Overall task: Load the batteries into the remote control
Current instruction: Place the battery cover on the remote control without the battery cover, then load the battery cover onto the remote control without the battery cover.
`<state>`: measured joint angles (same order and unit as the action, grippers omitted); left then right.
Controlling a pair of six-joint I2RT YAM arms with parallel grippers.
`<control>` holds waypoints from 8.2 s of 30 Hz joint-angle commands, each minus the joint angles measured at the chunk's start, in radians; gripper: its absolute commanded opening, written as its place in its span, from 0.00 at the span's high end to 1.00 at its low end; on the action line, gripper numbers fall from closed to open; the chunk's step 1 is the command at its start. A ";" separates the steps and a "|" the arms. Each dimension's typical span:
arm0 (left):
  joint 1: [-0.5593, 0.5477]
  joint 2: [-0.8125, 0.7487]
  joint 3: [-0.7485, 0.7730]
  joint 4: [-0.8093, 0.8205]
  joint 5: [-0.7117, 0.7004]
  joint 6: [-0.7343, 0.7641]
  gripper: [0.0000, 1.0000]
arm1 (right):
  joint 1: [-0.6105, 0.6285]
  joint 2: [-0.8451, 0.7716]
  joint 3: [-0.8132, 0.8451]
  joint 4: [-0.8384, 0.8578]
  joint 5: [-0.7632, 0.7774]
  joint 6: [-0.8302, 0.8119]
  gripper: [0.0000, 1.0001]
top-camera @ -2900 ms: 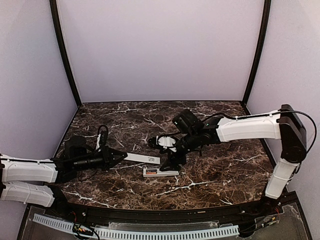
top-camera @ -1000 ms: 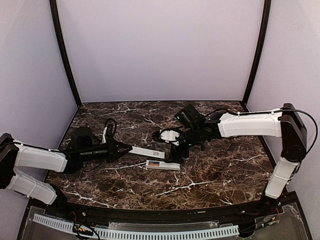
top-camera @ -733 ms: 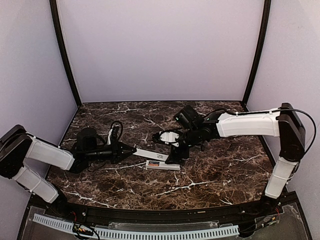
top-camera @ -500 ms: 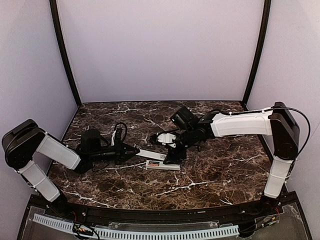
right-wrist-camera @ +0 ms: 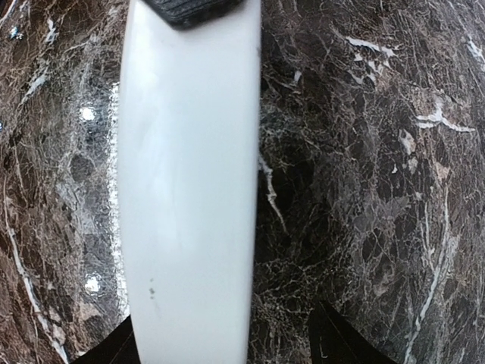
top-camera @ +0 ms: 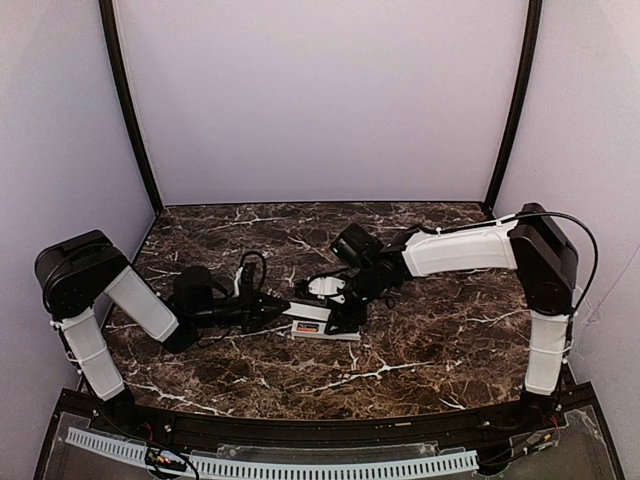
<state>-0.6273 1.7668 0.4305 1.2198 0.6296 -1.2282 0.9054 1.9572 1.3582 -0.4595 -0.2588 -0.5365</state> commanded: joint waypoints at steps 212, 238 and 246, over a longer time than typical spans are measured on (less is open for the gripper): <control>-0.126 -0.003 0.352 -0.925 -0.234 0.543 0.61 | 0.018 -0.115 -0.005 -0.078 0.032 0.049 0.39; -0.130 0.013 0.360 -0.916 -0.223 0.546 0.61 | -0.023 0.016 0.015 -0.177 0.019 0.108 0.75; -0.130 0.013 0.360 -0.917 -0.225 0.549 0.65 | -0.023 0.025 0.021 -0.202 0.010 0.107 0.77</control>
<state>-0.7509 1.7748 0.7719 0.3161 0.4007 -0.6910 0.8871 1.9507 1.3731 -0.6132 -0.2497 -0.4355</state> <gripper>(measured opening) 0.357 0.231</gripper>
